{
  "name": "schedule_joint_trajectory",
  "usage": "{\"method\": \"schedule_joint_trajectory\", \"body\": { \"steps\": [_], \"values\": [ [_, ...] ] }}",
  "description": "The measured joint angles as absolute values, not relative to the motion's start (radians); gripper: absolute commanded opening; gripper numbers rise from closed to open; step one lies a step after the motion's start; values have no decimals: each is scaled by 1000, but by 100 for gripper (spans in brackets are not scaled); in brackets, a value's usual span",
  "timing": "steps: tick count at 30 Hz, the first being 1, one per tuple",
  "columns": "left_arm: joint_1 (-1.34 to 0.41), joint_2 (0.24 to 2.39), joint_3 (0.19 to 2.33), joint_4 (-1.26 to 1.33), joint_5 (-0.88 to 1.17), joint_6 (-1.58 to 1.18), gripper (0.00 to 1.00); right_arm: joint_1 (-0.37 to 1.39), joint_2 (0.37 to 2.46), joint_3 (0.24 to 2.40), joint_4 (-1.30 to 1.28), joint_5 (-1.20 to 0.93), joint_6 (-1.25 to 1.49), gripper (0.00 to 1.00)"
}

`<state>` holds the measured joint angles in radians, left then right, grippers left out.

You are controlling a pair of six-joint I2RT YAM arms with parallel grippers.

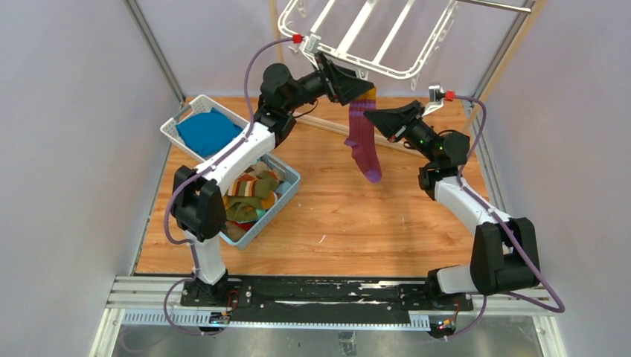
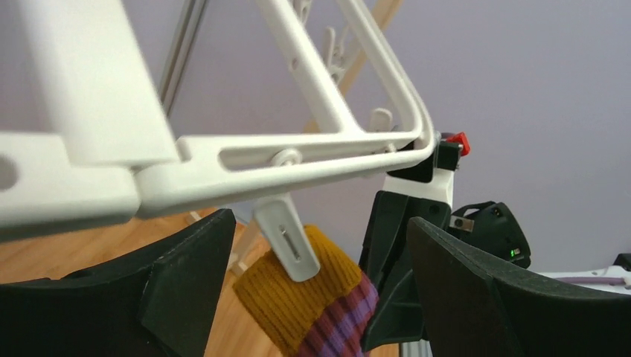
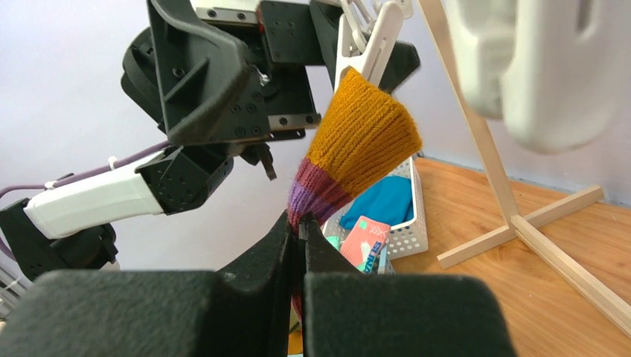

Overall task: Remove the socks clipped to the hanger
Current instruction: Remove the sock from the hanger.

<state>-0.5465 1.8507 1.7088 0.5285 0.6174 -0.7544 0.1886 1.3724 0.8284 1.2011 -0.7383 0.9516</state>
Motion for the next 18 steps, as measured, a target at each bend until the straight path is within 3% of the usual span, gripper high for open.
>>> {"method": "schedule_joint_trajectory", "body": {
  "steps": [9, 18],
  "values": [
    [-533, 1851, 1628, 572, 670, -749, 97, 185, 1364, 829, 1199, -741, 958, 0],
    [-527, 1882, 1685, 754, 795, -779, 92, 170, 1353, 830, 1189, -760, 978, 0]
  ]
}}
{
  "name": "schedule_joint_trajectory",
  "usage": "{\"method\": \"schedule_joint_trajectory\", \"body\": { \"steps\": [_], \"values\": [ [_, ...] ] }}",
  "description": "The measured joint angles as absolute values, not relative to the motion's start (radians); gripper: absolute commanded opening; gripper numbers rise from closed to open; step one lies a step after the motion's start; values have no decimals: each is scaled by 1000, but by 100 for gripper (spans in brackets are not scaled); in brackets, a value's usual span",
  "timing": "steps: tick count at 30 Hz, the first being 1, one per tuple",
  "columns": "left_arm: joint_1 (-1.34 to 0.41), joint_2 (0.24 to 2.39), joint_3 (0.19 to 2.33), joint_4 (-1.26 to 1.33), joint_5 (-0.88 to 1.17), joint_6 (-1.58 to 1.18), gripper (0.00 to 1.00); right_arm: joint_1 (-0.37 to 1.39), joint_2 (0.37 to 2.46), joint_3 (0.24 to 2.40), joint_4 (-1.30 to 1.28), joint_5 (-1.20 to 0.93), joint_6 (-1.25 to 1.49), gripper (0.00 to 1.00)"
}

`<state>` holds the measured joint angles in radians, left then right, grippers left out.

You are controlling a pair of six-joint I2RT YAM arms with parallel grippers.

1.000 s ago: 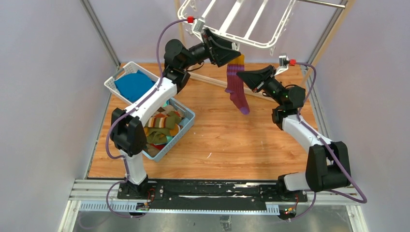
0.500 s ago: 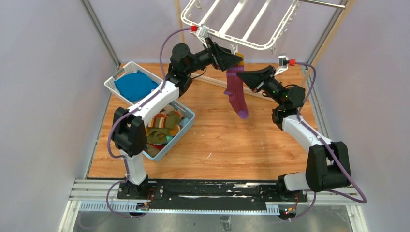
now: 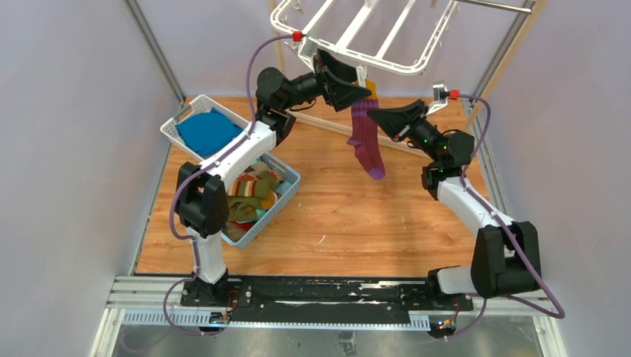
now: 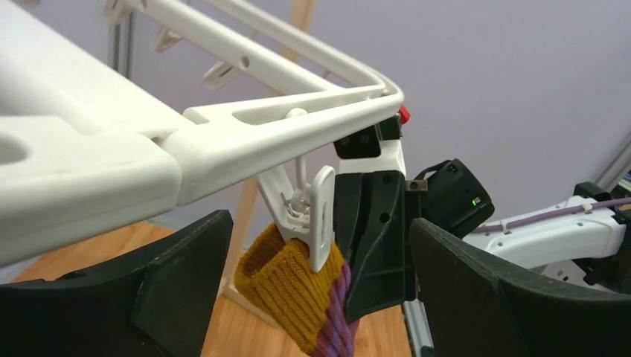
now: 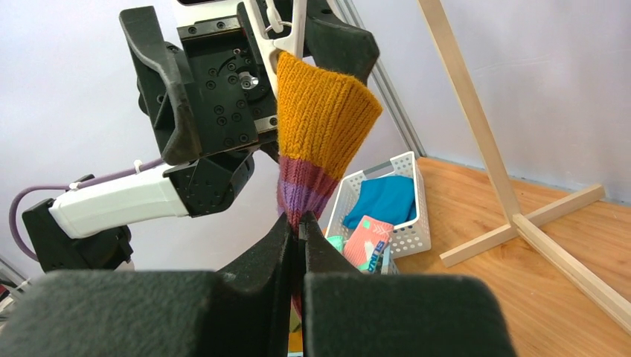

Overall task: Remove the socks clipped to the hanger
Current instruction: Remove the sock from the hanger.

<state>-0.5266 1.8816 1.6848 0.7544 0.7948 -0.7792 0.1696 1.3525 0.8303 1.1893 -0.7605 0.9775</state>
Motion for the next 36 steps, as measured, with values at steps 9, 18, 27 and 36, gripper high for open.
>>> {"method": "schedule_joint_trajectory", "body": {
  "steps": [9, 18, 27, 36],
  "values": [
    [-521, 1938, 1754, 841, 824, -805, 85, 154, 1352, 842, 1174, -765, 983, 0],
    [-517, 1965, 1764, 923, 817, -884, 78, 150, 1352, 842, 1169, -768, 983, 0],
    [-513, 2000, 1801, 945, 784, -934, 68, 150, 1352, 842, 1169, -768, 983, 0],
    [-513, 2030, 1829, 982, 762, -994, 60, 150, 1353, 842, 1169, -768, 983, 0]
  ]
}}
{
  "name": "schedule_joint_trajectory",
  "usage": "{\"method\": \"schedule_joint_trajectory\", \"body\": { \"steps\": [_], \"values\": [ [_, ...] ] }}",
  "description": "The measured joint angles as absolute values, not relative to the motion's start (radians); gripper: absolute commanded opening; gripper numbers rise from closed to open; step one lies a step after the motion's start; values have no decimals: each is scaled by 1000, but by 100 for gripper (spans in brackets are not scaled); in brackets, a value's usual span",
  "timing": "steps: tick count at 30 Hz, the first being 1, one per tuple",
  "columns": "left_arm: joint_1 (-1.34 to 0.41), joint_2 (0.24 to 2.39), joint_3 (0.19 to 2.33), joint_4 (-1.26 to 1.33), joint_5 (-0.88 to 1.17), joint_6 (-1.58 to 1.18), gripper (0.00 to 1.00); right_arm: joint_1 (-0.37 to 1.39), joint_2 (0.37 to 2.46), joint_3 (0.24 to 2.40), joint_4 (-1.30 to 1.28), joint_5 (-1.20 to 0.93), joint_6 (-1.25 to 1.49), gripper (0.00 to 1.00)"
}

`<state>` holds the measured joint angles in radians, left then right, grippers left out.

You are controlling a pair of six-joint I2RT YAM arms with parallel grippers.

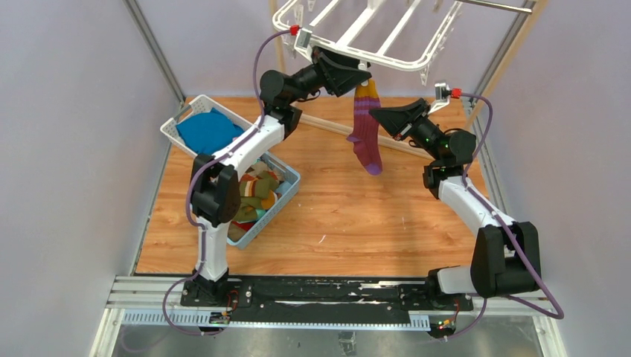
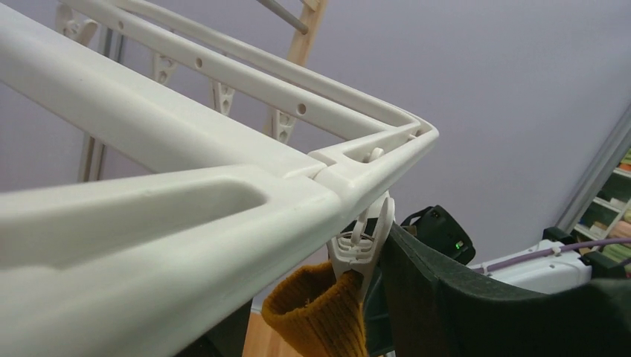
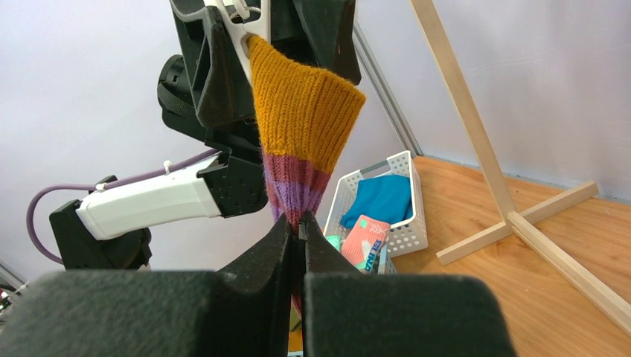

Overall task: Remove the socks clipped to the hanger
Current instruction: Remove the sock from the hanger.

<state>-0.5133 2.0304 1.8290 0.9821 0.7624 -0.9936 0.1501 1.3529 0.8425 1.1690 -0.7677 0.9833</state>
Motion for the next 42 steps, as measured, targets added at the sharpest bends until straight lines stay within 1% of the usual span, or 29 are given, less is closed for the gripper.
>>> {"method": "schedule_joint_trajectory", "body": {
  "steps": [2, 3, 5, 6, 7, 14, 15, 17, 19, 20, 23, 26, 28, 31, 34, 42],
  "values": [
    [-513, 2032, 1829, 987, 756, -1004, 56, 150, 1353, 842, 1169, -767, 983, 0],
    [-513, 2033, 1829, 990, 754, -1012, 52, 150, 1353, 842, 1169, -767, 983, 0],
    [-513, 2036, 1829, 995, 752, -1030, 32, 150, 1353, 842, 1169, -767, 983, 0],
    [-513, 2036, 1829, 995, 751, -1035, 9, 150, 1353, 842, 1169, -767, 983, 0],
    [-513, 2037, 1829, 991, 753, -1043, 0, 150, 1353, 842, 1169, -767, 982, 0],
    [-520, 2037, 1823, 1029, 756, -1056, 0, 150, 1354, 842, 1170, -760, 980, 0],
    [-520, 2037, 1820, 1031, 756, -1057, 2, 150, 1354, 842, 1169, -760, 980, 0],
    [-520, 2037, 1813, 1036, 755, -1062, 27, 149, 1354, 842, 1169, -760, 979, 0],
    [-520, 2037, 1809, 1048, 756, -1075, 46, 146, 1354, 842, 1169, -760, 979, 0],
    [-520, 2037, 1806, 1056, 751, -1082, 54, 143, 1354, 842, 1169, -760, 978, 0],
    [-519, 2037, 1790, 1072, 739, -1095, 66, 139, 1354, 841, 1167, -761, 978, 0],
    [-515, 2037, 1778, 1082, 722, -1099, 74, 139, 1354, 839, 1162, -762, 978, 0],
    [-513, 2037, 1772, 1092, 707, -1100, 76, 138, 1354, 837, 1157, -763, 978, 0],
    [-513, 2037, 1769, 1098, 681, -1101, 70, 136, 1354, 833, 1153, -764, 978, 0],
    [-513, 2037, 1769, 1098, 664, -1100, 60, 134, 1354, 828, 1152, -764, 978, 0],
    [-513, 2036, 1765, 1098, 650, -1092, 40, 134, 1354, 827, 1151, -767, 978, 0]
  ]
}}
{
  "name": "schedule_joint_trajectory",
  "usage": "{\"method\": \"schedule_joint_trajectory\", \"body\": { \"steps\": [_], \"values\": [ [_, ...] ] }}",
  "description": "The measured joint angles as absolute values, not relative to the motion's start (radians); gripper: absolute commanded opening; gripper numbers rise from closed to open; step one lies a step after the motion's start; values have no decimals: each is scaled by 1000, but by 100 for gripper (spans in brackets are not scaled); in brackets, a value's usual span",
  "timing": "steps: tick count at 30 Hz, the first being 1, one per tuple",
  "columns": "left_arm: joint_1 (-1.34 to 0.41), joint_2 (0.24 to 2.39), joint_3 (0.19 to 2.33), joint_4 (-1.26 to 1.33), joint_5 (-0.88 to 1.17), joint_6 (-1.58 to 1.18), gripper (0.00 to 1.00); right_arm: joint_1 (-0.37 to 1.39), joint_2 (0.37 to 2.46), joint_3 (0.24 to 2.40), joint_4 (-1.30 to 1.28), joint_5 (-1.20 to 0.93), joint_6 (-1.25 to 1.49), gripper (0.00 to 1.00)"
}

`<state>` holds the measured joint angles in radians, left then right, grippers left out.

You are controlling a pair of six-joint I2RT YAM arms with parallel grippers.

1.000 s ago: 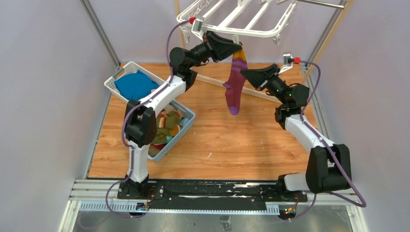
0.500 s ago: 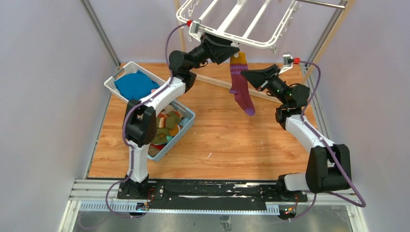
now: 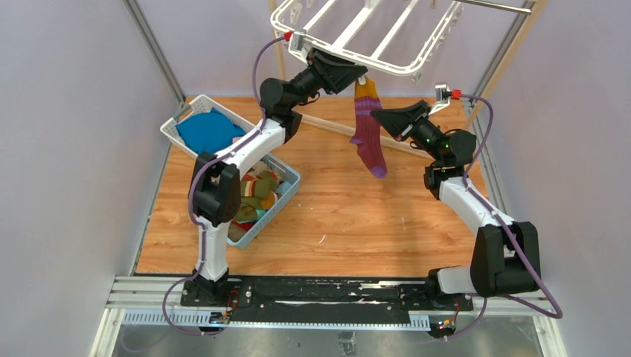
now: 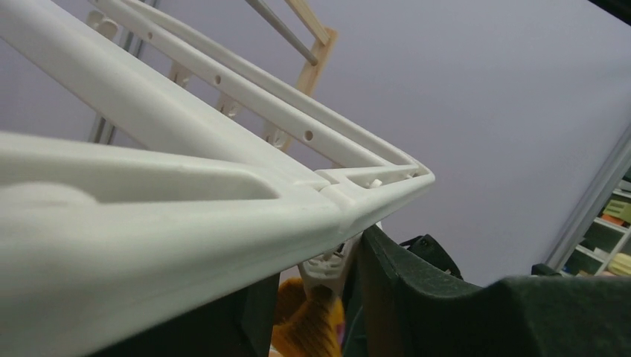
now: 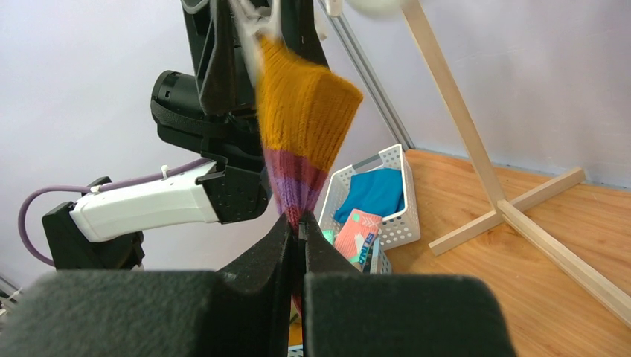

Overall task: Remove the socks clipped to the hanger
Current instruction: Remove the sock from the hanger.

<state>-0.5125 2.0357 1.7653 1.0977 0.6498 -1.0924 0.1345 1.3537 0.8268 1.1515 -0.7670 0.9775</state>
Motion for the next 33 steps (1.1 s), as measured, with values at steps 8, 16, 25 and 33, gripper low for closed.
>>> {"method": "schedule_joint_trajectory", "body": {
  "steps": [8, 16, 25, 33],
  "values": [
    [-513, 2035, 1758, 1101, 654, -1095, 19, 134, 1354, 827, 1154, -766, 978, 0],
    [-513, 2035, 1742, 1098, 654, -1100, 46, 126, 1354, 825, 1153, -767, 978, 0],
    [-513, 2019, 1737, 1118, 635, -1114, 47, 123, 1354, 822, 1153, -768, 978, 0],
    [-513, 2010, 1725, 1119, 624, -1111, 33, 123, 1354, 820, 1154, -768, 978, 0]
  ]
}}
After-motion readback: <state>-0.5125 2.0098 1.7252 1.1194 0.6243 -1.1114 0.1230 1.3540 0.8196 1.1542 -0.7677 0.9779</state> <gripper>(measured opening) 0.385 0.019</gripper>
